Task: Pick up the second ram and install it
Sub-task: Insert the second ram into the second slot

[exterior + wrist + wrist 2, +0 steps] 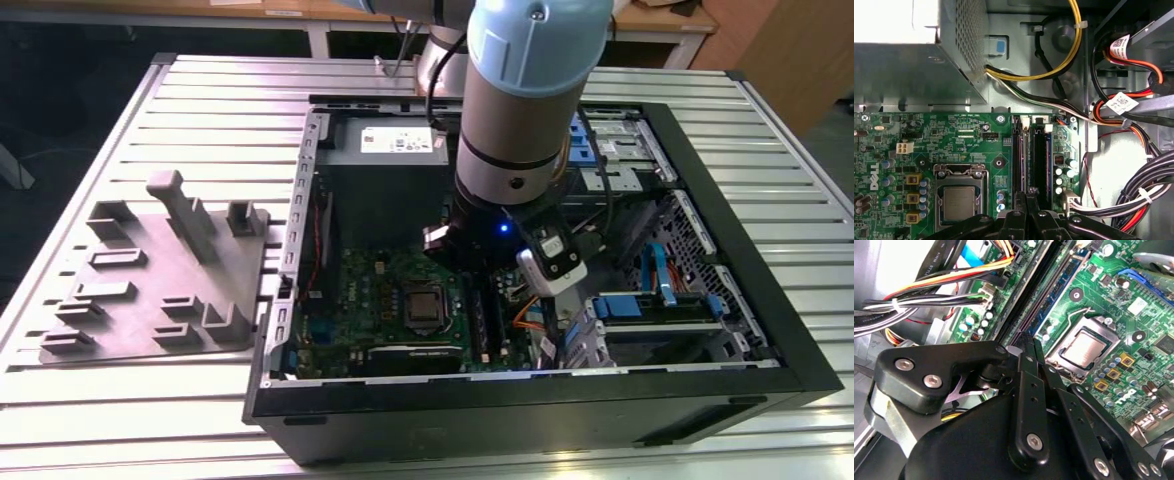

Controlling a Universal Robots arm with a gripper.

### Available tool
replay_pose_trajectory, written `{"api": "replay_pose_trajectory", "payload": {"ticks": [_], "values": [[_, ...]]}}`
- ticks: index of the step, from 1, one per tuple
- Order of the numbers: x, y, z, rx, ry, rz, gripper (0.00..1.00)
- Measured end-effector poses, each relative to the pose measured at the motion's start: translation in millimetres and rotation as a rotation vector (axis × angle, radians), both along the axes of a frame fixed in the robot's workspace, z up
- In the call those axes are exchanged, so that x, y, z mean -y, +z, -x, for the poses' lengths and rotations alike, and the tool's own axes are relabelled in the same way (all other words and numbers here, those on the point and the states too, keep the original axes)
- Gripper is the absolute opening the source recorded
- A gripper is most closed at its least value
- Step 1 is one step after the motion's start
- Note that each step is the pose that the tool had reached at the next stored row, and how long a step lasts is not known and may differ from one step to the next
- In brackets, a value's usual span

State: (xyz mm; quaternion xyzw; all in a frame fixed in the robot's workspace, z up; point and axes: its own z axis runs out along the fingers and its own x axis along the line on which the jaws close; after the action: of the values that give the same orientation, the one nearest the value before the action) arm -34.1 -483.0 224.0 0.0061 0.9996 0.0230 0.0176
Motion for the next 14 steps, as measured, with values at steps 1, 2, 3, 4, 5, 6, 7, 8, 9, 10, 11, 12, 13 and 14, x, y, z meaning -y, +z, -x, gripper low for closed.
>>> {"api": "replay_pose_trajectory", "payload": {"ticks": [1, 2, 3, 4, 5, 6, 7, 8, 9, 10, 11, 12, 13, 14], "values": [[0.0, 0.1, 0.0, 0.0000, 0.000, 0.0000, 0.12], [0.0, 0.4, -0.1, 0.0002, 0.000, 0.0000, 0.12], [0.0, 1.0, 0.0, 0.0001, 0.000, 0.0001, 0.12], [0.0, 1.5, 0.0, 0.0000, 0.000, 0.0000, 0.12], [0.0, 1.9, 0.0, 0.0000, 0.000, -0.0001, 0.12], [0.0, 1.9, 0.0, 0.0001, 0.000, -0.0002, 0.12], [0.0, 2.0, 0.0, 0.0001, 0.000, -0.0003, 0.12], [0.0, 2.2, 0.0, 0.0000, 0.000, -0.0001, 0.12], [0.0, 2.2, 0.0, 0.0000, 0.000, -0.0001, 0.12], [0.0, 2.2, -0.1, 0.0000, 0.000, -0.0001, 0.12], [0.0, 2.2, -0.4, -0.0001, 0.000, 0.0000, 0.12], [0.0, 2.2, -0.6, -0.0001, 0.000, 0.0000, 0.12], [0.0, 2.2, -0.9, -0.0001, 0.000, 0.0000, 0.12], [0.0, 2.2, -1.1, 0.0000, -0.001, 0.0000, 0.12]]}}
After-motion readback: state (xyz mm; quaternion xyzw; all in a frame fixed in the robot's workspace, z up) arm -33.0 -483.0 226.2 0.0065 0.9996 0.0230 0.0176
